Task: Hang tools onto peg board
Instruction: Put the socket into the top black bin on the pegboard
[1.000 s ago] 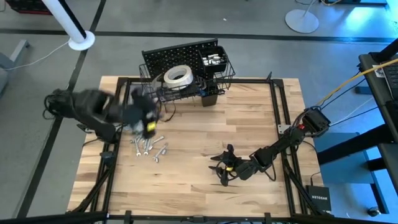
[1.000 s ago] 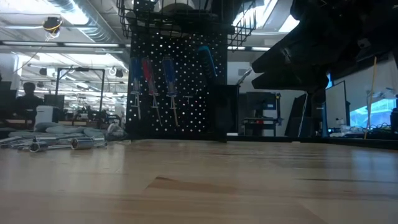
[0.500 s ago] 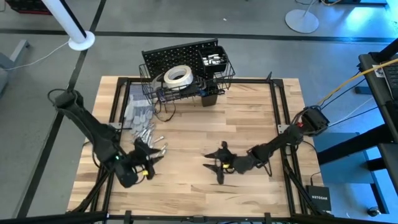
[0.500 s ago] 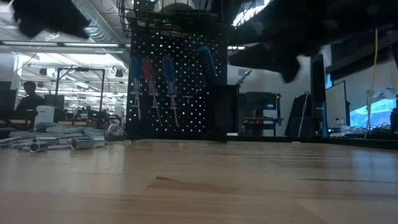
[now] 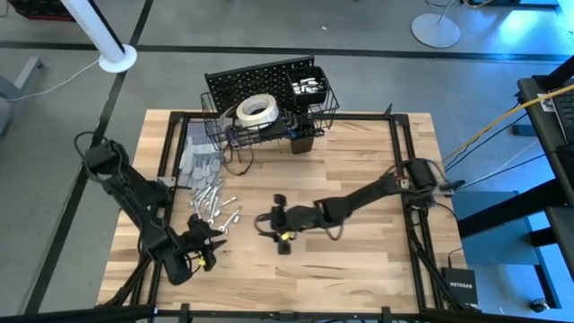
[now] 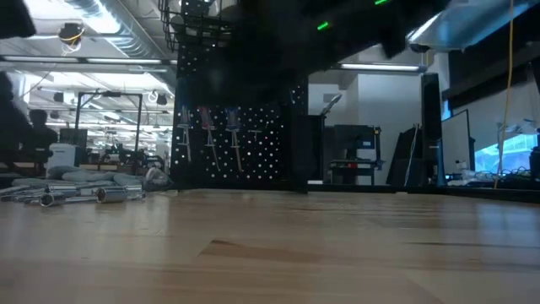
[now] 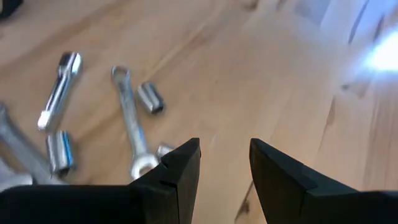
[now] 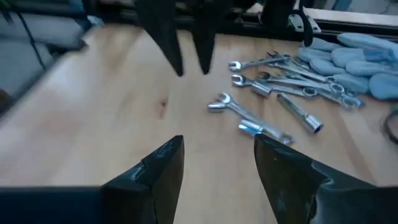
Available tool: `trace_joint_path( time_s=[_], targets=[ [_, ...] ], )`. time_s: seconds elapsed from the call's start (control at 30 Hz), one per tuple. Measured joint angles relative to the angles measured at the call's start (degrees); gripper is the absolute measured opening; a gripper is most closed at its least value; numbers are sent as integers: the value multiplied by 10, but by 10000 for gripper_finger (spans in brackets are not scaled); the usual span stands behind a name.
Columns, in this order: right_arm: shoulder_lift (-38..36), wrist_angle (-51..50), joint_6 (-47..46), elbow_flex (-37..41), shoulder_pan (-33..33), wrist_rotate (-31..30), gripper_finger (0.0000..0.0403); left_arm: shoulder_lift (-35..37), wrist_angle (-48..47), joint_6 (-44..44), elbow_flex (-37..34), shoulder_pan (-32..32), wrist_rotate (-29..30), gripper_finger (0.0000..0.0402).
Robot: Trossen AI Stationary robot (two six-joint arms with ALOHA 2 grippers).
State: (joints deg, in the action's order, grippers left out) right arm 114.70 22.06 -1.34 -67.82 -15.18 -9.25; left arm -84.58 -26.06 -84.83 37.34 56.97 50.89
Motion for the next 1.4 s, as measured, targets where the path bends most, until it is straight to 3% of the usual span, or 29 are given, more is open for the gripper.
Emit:
trace_joint_path(
  time_s=[0.33, 0.57, 1.0, 1.23, 1.4],
  targets=[
    [145, -68, 143, -183, 73, 115, 199, -38, -40, -87, 0, 30, -28, 131],
    [201, -69, 183, -234, 112, 201, 199, -47, -46, -94, 0, 30, -29, 131],
    [261, -15, 180, -240, 126, 235, 199, -47, -50, -93, 0, 29, -27, 131],
    [295, -21, 158, -288, 126, 246, 198, -47, -50, -93, 0, 29, -27, 131],
    [295, -51, 155, -293, 126, 248, 163, -47, -47, -93, 0, 29, -27, 131]
  ],
)
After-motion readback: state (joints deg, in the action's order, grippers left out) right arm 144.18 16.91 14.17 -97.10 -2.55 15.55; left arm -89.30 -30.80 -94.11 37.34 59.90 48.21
